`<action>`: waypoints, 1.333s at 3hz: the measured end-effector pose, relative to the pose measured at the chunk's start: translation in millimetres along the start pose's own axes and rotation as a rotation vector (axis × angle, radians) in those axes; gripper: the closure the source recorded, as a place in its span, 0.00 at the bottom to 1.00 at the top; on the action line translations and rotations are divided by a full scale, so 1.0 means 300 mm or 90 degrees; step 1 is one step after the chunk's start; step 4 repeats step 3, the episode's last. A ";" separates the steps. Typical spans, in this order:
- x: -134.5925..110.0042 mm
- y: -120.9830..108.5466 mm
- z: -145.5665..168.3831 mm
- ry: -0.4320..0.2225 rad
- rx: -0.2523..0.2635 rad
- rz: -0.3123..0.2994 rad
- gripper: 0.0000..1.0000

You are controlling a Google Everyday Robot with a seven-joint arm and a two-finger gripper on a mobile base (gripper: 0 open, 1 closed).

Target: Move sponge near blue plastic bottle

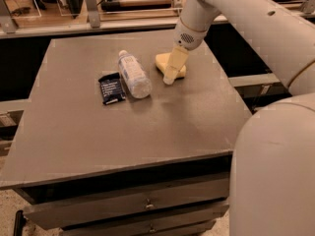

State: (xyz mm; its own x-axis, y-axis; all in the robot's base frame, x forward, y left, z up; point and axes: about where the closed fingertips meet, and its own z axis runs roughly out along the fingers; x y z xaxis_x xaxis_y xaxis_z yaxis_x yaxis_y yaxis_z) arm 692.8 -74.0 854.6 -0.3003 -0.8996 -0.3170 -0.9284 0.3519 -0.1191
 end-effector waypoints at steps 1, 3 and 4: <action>0.041 -0.025 -0.089 0.000 0.046 0.007 0.00; 0.087 -0.020 -0.246 -0.045 0.094 -0.037 0.00; 0.087 -0.020 -0.246 -0.045 0.094 -0.037 0.00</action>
Offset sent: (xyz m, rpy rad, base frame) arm -0.0452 -0.0799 0.1253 0.0580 -0.3316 0.0952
